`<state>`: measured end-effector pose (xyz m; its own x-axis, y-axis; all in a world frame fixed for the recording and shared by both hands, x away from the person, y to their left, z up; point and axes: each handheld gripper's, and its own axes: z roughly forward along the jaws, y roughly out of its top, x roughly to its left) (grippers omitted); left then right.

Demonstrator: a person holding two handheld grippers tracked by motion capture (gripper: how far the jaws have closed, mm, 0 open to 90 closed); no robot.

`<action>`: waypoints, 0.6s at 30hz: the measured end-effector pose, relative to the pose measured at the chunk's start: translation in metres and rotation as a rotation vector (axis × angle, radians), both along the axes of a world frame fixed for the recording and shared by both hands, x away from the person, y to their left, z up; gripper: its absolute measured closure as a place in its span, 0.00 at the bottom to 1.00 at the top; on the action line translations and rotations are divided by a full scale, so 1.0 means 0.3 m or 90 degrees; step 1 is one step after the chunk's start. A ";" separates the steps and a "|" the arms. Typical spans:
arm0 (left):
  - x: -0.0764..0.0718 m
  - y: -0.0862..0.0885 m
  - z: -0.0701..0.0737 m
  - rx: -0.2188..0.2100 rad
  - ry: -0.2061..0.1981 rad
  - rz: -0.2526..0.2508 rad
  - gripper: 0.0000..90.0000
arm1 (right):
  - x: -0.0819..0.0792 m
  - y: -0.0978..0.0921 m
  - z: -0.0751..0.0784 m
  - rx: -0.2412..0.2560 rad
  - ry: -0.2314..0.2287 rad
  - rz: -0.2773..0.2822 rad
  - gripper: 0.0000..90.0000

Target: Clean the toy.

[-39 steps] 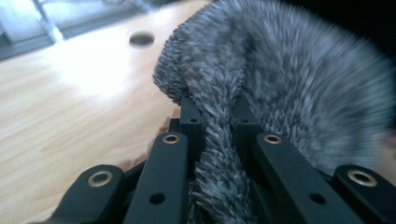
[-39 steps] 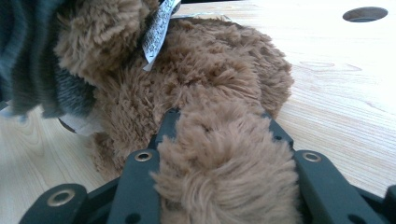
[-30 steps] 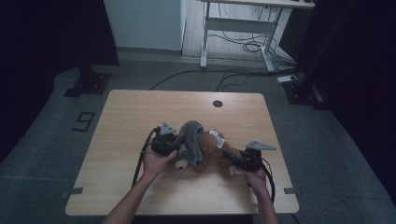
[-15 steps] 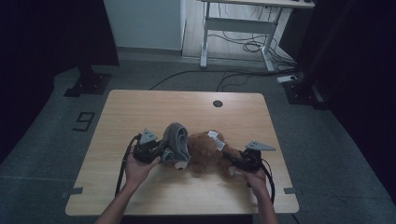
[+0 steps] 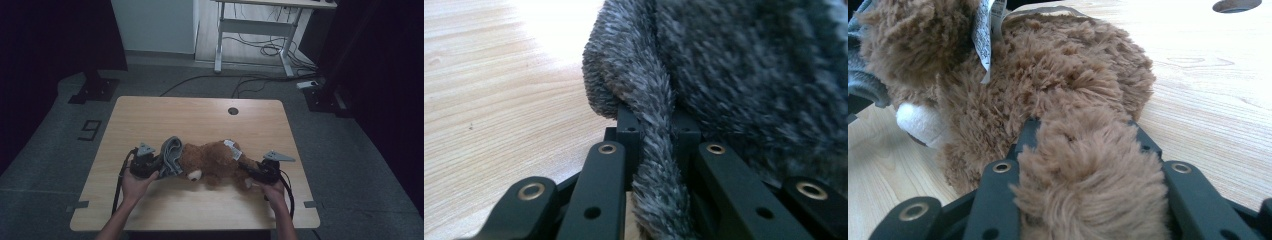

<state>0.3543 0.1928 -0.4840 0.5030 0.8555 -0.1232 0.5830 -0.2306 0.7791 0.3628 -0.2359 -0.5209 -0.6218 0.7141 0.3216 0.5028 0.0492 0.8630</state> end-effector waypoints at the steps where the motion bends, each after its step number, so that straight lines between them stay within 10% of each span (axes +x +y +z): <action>1: 0.000 0.001 0.012 -0.011 -0.005 0.000 0.88 | 0.001 0.000 -0.001 0.003 0.000 -0.001 0.68; 10: -0.035 -0.205 0.156 -0.033 -0.083 -0.094 0.88 | 0.003 0.009 -0.004 0.007 0.000 -0.009 0.68; 18: -0.004 -0.493 0.055 0.046 -0.064 -0.157 0.88 | 0.005 0.003 -0.008 0.006 0.000 -0.013 0.68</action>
